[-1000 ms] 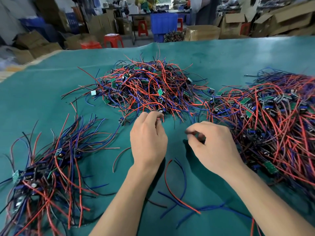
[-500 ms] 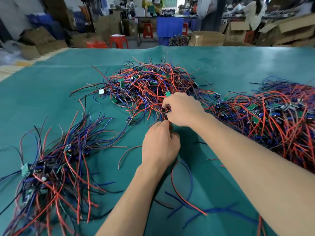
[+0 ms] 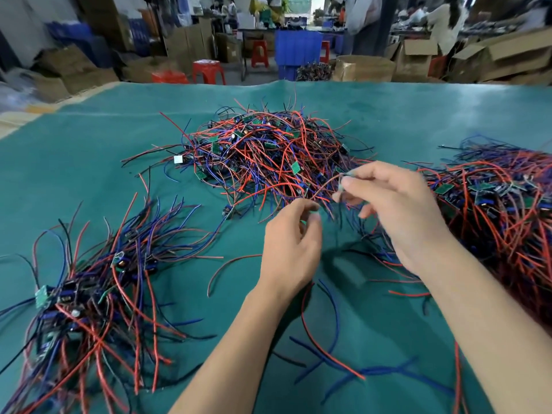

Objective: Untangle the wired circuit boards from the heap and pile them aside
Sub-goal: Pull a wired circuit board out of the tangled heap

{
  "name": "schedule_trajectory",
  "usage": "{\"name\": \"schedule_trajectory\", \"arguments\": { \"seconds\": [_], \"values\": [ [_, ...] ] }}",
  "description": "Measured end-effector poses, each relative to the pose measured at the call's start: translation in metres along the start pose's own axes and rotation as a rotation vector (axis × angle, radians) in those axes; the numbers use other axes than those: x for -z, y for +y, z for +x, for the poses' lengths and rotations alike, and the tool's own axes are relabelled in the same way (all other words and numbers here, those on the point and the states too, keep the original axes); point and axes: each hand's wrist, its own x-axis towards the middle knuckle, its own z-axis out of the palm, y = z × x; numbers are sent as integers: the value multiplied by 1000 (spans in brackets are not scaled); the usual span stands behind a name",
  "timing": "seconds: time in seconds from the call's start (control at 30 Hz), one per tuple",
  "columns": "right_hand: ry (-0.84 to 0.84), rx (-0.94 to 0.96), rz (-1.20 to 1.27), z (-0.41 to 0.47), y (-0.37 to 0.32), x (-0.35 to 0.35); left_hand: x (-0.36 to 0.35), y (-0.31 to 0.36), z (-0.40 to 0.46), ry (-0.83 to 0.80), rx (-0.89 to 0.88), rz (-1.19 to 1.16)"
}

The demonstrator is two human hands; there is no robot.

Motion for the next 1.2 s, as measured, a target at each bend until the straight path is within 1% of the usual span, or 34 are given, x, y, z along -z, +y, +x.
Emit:
{"name": "schedule_trajectory", "arguments": {
  "seconds": [0.1,0.17,0.2,0.27,0.3,0.4,0.47,0.6,0.7,0.77,0.8,0.87,0.9,0.93,0.97,1.0,1.07,1.13,1.2],
  "values": [
    [-75,-122,318,-21,0,10,-2,8,-1,-129,88,-271],
    [-62,-247,516,-28,6,11,-1,11,-1,-206,141,-386],
    [-51,-309,546,-30,9,9,0,12,-1,-232,173,-445],
    [-41,-386,463,-34,16,5,2,11,0,-284,226,-520],
    [-38,-392,414,-35,20,4,2,11,0,-308,228,-538],
    [-21,-361,331,-38,23,0,2,13,-2,-338,142,-598],
    [-37,-336,296,-38,25,0,1,14,-3,-311,133,-596],
    [-175,-315,201,-41,28,-1,4,5,1,-251,234,-644],
    [-225,-284,178,-40,28,3,6,0,3,-234,178,-553],
    [-269,-266,173,-38,26,11,2,2,1,-218,170,-541],
    [-341,-262,176,-39,25,13,0,0,2,-169,200,-541],
    [-571,-264,233,-46,20,11,5,-6,8,4,286,-539],
    [-643,-263,272,-48,19,9,8,-10,10,81,310,-534],
    [-642,-260,309,-48,18,6,11,-11,12,122,317,-523],
    [-586,-266,345,-47,17,4,13,-11,11,126,312,-514],
    [-496,-282,381,-45,18,4,12,-9,9,100,299,-506],
    [-297,-323,424,-40,20,9,5,-3,5,16,260,-474],
    [-127,-345,419,-37,25,13,0,0,2,-86,236,-471],
    [4,-333,341,-36,31,12,-1,2,0,-204,233,-494]
  ]
}}
